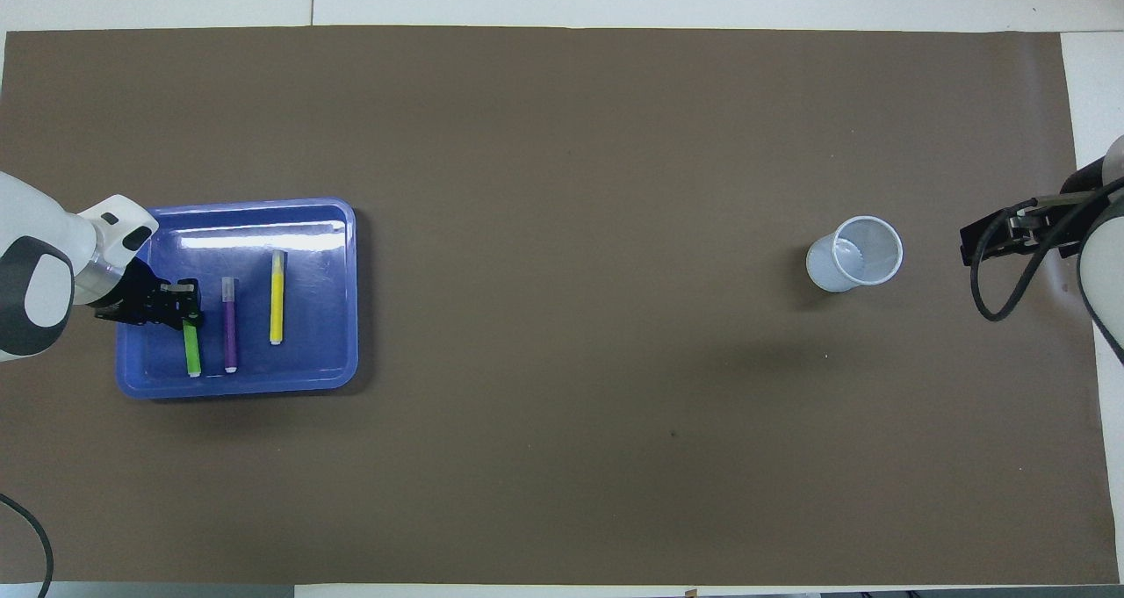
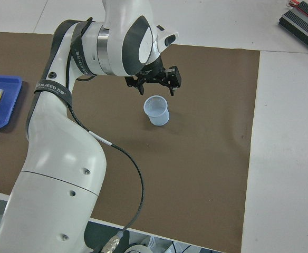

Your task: Right arm passes pens to left for tray arrangement

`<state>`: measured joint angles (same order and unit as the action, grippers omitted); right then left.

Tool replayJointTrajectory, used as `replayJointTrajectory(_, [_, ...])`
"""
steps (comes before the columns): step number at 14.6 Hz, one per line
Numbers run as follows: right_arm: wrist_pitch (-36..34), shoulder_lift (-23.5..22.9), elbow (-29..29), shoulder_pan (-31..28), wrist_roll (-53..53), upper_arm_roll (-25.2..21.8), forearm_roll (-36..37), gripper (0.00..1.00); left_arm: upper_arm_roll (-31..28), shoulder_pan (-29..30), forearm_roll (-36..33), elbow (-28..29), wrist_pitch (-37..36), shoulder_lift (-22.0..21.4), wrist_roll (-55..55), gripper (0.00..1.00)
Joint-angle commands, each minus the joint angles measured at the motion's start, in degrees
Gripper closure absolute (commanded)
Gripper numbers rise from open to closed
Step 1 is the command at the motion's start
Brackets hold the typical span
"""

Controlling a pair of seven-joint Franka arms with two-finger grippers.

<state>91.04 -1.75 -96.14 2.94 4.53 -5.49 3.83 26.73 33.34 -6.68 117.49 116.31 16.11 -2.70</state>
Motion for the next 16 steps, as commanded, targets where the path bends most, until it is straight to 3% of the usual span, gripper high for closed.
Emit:
replayJointTrajectory(1, [0.5,1.1,-1.0,-0.5,0.6,-0.1,0.4,0.0,-0.1,-0.2,-1.4,0.3,1.3,0.2,-0.7,0.0])
replayJointTrajectory(5, [0.5,0.9,0.2,-0.6,0.8,0.0,0.3,0.0,1.0,-1.5,-1.1,-4.7,-4.0,-1.3,-1.4,0.0])
replayJointTrajectory(9, [0.5,1.3,0.9,-0.6,0.9,-0.3,0.3,0.0,1.7,-7.2,-0.8,-11.1,-9.4,-3.5,-2.1,0.0])
replayJointTrajectory(16, [0.2,1.8,2.2,-0.7,0.3,-0.7,-1.6,0.0,3.6,-10.4,-0.2,-18.3,-20.8,-9.4,-3.5,0.0])
